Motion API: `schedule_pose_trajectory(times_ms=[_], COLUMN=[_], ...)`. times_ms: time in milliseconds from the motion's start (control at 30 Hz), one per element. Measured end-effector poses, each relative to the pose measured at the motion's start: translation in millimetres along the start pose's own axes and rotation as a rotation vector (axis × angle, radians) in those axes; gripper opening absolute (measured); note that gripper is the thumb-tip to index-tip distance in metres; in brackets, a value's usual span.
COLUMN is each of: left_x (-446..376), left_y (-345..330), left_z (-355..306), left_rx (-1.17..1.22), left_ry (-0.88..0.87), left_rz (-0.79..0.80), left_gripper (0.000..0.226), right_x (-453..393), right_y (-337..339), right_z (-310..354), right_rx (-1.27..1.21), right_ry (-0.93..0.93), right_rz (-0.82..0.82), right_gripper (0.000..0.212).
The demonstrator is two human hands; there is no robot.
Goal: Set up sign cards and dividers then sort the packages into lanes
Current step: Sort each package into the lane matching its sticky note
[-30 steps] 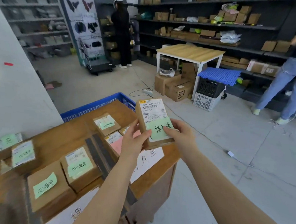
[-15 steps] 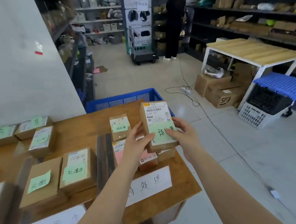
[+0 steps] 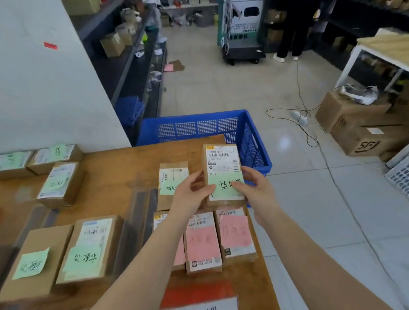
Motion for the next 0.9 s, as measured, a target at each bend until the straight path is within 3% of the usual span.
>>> schedule_pose_trajectory(times_ms=[167,600,767,900], left_x=[-45,-102,-94,-76], left_y=[2,-2,-6,2], left_z=[19,63,55,36], left_rx=[-0.146,-0.529,-0.632,-0.779], left_ry=[0.092,0.26,0.239,0.222], left_rz=[-0.12,-0.19,-0.198,-0.209], left_gripper=[0.049,0.037,0.029,0.041], right_x=[-57,-133,-128,-114], right_y=[-8,-30,-34,-50], right_z=[-22,-80,-77,-46], right_rx=[0.103,0.507,0.652,0.925], right_ry=[-0.059,-0.155,-0.088,0.164], right_rz=[0.074,0.303,0.343,0.354], right_gripper=[0.044,0.05,0.049,0.052])
Point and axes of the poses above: each hand's wrist, its own x-axis away from the middle knuckle, its own y-axis out of the back of the hand, z = x × y, the point moved 6 cm from there along -x, towards the middle knuckle, and after that the axes turned 1 degree about z, right-handed, at the moved point
